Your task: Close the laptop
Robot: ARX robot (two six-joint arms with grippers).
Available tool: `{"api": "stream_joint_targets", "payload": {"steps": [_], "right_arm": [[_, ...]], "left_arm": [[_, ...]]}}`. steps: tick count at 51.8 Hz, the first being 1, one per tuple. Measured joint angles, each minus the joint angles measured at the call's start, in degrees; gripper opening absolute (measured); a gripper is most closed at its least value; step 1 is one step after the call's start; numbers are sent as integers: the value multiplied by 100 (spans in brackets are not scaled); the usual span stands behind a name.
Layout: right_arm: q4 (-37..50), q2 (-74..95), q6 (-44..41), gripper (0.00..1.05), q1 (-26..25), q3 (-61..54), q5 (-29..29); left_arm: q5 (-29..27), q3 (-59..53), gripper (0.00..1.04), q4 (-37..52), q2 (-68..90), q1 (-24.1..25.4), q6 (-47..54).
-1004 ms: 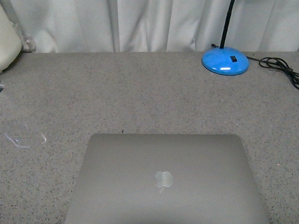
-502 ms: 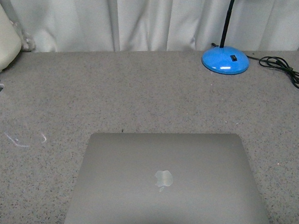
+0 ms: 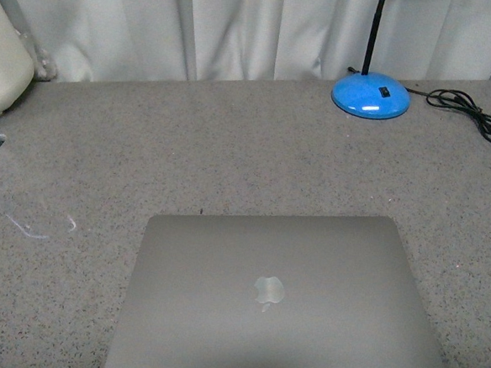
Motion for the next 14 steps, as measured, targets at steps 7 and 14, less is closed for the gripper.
{"api": "stream_joint_targets", "payload": {"steps": [7, 14], "right_arm": [[0, 0, 0, 96, 0, 0, 0], [0, 0, 0, 96, 0, 0, 0]], "left_arm": [[0, 0, 98, 0, 0, 0, 0], [0, 0, 98, 0, 0, 0, 0]]}}
